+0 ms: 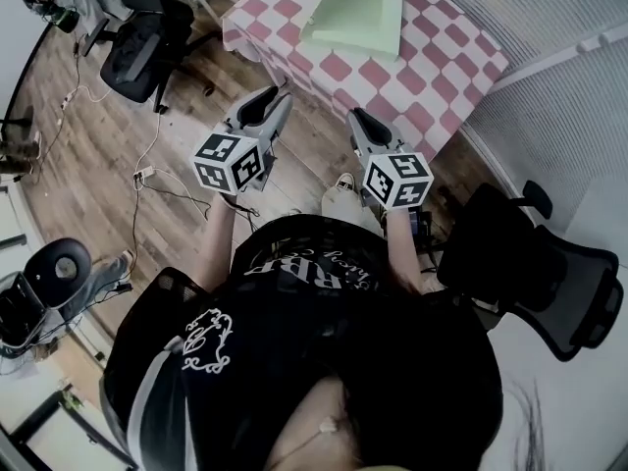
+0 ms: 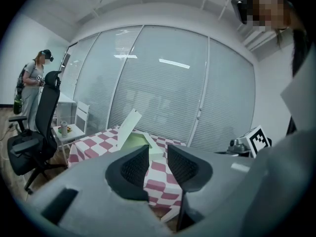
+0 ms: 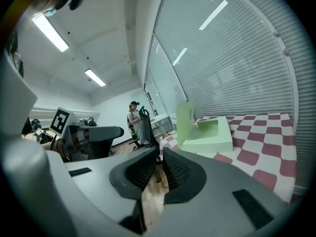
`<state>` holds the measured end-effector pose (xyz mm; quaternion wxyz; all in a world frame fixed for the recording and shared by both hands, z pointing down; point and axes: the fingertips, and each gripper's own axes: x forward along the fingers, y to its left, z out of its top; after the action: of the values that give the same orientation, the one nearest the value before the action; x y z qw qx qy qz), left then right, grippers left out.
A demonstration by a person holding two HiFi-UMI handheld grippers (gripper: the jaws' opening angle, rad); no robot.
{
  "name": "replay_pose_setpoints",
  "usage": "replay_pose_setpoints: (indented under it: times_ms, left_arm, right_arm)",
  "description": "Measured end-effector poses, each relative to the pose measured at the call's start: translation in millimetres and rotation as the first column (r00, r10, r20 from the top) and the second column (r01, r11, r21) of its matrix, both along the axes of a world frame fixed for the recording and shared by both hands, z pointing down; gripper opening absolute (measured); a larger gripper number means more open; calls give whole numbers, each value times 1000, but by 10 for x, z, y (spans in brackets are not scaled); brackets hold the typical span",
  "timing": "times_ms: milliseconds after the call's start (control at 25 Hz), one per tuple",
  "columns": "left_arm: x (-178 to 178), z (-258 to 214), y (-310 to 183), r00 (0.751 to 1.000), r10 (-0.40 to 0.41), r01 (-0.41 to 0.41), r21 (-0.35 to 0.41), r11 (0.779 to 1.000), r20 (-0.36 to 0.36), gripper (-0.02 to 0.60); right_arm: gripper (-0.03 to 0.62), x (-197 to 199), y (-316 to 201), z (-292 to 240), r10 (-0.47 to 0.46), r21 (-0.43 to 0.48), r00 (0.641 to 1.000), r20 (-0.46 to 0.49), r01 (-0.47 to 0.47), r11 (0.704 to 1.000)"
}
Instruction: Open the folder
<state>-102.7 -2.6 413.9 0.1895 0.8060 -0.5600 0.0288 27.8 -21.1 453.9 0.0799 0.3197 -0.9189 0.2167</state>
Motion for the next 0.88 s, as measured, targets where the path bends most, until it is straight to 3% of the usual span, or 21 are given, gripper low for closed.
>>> replay_pose_setpoints:
  times_ms: [400,600,880]
  left_arm:
    - [-31,58,1089,998,67,-67,27,997,-19,129]
    - [69,87,1516,994,105,-103,47,994,-38,129]
    - [219,191,1843,988,150,-148,48,988,-29,129]
  right_arm:
    - [45,-379,977,-54,18,48,999,-45,-16,999]
    - [46,-374,1430,-139,59,113,997,-55,-53,992]
    - [44,-302,1807,-113,85,135,994,-66,-76,988]
